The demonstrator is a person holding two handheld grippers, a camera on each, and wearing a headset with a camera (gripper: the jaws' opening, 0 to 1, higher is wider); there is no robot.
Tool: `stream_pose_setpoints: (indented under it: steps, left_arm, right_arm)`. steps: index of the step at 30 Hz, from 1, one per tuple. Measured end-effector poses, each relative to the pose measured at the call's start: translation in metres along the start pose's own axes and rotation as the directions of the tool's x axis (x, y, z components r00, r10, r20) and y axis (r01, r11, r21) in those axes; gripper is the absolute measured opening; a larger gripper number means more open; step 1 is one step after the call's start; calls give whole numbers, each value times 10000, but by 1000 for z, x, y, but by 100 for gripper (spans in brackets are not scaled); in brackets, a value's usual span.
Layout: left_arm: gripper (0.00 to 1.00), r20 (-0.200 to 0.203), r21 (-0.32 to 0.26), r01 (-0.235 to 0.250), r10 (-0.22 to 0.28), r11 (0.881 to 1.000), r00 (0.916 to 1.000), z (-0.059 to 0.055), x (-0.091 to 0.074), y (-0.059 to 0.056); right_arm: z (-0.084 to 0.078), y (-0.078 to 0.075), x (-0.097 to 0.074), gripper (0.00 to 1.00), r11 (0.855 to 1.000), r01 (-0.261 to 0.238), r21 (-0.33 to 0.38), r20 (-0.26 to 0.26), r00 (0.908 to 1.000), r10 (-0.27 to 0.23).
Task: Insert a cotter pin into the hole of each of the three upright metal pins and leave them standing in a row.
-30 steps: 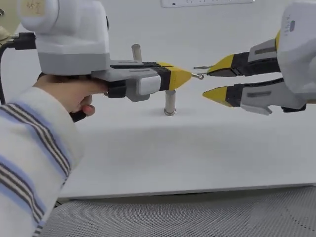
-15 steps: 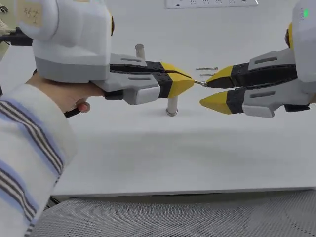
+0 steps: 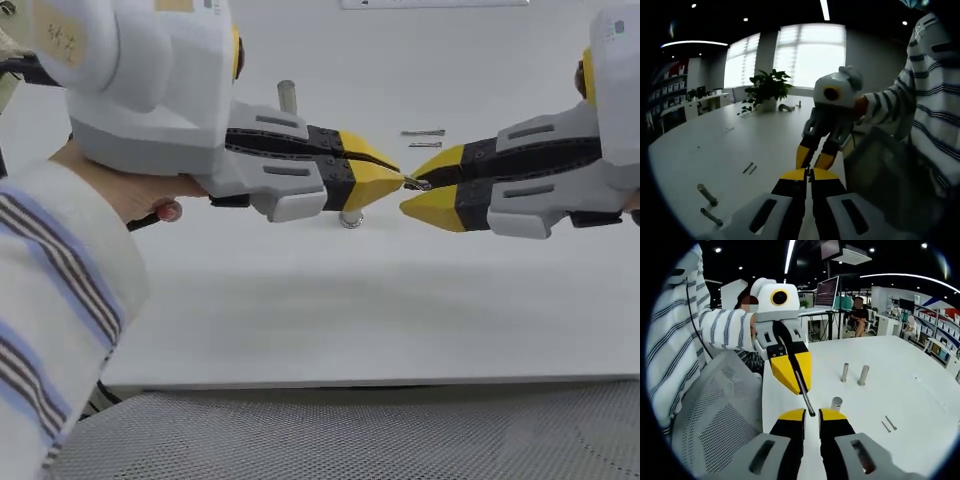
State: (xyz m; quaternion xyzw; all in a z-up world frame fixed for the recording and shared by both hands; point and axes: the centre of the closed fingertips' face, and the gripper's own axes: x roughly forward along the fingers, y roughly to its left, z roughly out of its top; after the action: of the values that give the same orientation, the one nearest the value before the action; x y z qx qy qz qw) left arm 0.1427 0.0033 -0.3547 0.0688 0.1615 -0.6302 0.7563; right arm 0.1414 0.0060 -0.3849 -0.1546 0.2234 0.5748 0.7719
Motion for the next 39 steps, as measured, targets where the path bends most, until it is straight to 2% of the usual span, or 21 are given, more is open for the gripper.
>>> stream_pose_setpoints:
  steps: [4, 12, 17, 22, 25, 31, 37, 38, 39]
  left_arm:
    - [0, -5, 113, 153, -153, 9998, 9999, 0, 1, -3]
    - [0, -280, 289, 385, -377, 9988, 9989, -5, 1, -5]
    - [0, -589, 604, 640, -604, 9961, 9964, -9, 2, -10]
    - [0, -869, 852, 953, -878, 9918, 9923, -14, 3, -15]
    - [0, -1279, 970, 1120, -992, 9890, 9868, -21, 4, -20]
    - [0, -1446, 1203, 1204, -1026, 9854, 9842, -23, 3, -23]
    - [0, -1480, 1166, 1246, -1068, 9853, 9832, -23, 2, -25]
    - [0, -1491, 1082, 1262, -1094, 9861, 9828, -24, 2, -25]
    - [0, -1511, 744, 1264, -1141, 9892, 9819, -25, 2, -26]
  right_arm:
    - [0, 4, 0, 0, 9999, -94, 45, 27, 10000, 94]
    - [-2, 11, 0, 0, 9994, -322, 99, -26, 9995, 322]
    - [-4, 14, -2, 0, 9989, -476, 7, -157, 9987, 476]
    - [-6, 21, -5, 0, 9963, -854, 115, -283, 9959, 857]
    - [-5, 26, -6, 0, 9943, -1061, -83, -397, 9936, 1057]
    - [-3, 29, -8, 0, 9923, -1240, -72, -403, 9915, 1236]
    - [-4, 29, -8, 0, 9919, -1243, -244, -534, 9910, 1229]
    - [-4, 29, -8, 0, 9918, -1255, -241, -534, 9908, 1241]
    - [-3, 29, -8, 0, 9918, -1258, -234, -532, 9908, 1244]
